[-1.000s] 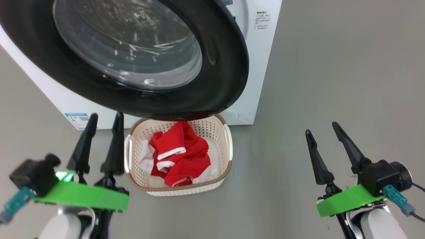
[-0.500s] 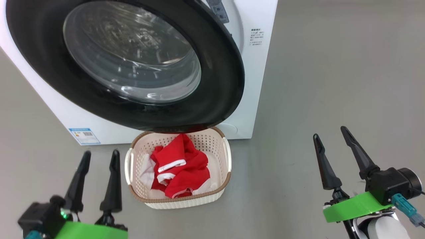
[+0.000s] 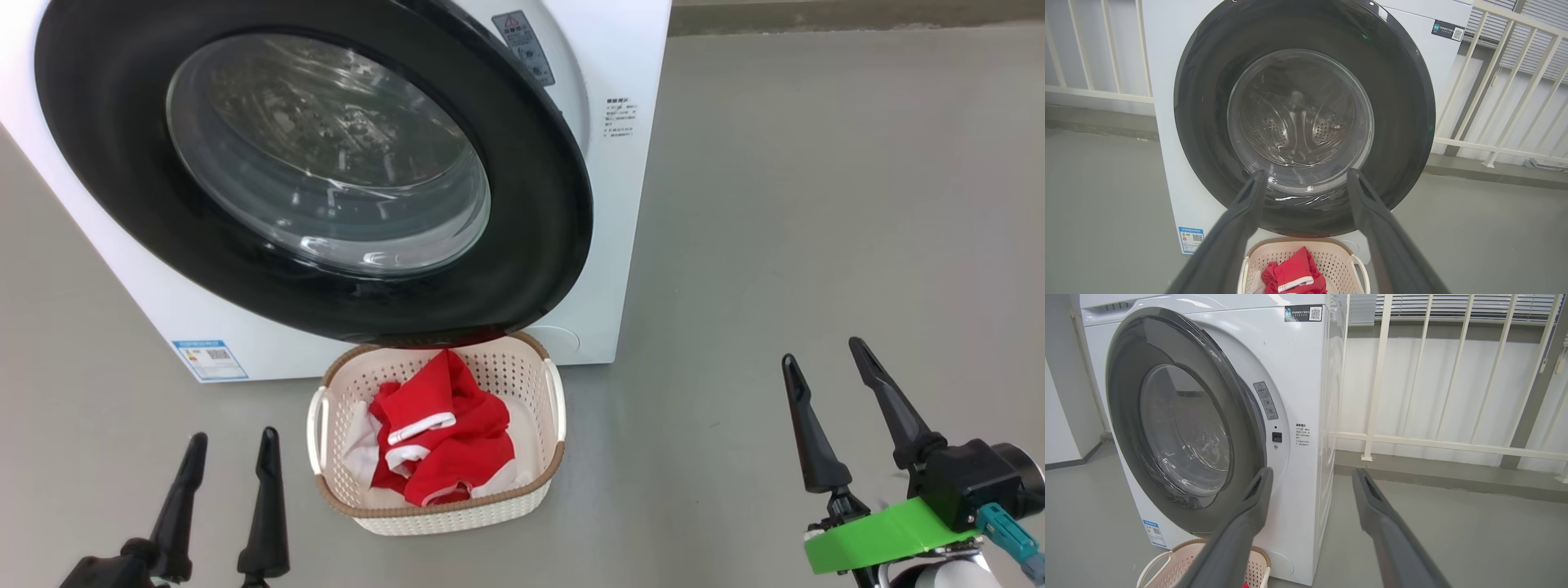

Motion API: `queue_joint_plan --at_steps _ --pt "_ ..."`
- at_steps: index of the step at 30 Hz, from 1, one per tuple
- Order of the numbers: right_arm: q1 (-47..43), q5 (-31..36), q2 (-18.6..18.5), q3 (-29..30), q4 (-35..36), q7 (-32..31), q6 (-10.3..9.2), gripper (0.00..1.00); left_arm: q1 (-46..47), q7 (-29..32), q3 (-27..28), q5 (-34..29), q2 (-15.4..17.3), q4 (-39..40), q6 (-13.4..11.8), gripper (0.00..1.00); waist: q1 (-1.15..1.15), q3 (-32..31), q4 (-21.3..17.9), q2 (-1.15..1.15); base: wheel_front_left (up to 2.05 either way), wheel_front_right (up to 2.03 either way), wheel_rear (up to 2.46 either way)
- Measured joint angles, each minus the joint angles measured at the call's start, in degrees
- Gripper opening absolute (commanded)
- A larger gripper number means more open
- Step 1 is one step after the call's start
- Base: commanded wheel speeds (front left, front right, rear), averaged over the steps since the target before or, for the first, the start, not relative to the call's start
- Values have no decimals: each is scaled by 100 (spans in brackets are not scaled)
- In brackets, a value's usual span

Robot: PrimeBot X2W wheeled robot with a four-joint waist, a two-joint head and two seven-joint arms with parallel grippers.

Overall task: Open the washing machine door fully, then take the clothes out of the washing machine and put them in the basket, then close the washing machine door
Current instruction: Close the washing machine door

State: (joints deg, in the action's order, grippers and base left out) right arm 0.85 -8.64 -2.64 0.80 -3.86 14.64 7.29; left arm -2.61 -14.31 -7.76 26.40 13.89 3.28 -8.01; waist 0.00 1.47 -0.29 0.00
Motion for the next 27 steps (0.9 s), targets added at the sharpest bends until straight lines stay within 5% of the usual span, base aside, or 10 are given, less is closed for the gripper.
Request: queue_joint_plan --at_steps 10,11,13,27 --pt "-58 -37 2 -2 27 0 0 100 -10 0 135 -171 -171 -10 98 100 0 126 21 0 0 0 0" --pt "-57 -32 2 -4 15 0 0 45 -10 0 138 -177 -191 -9 99 100 0 138 27 0 0 0 0" --pt "-45 -25 2 -12 -18 0 0 0 -10 1 152 -185 -218 -9 108 100 0 171 39 0 0 0 0" --pt "1597 -154 -27 -578 -1146 0 0 0 179 0 24 -401 -408 4 301 100 0 444 338 0 0 0 0"
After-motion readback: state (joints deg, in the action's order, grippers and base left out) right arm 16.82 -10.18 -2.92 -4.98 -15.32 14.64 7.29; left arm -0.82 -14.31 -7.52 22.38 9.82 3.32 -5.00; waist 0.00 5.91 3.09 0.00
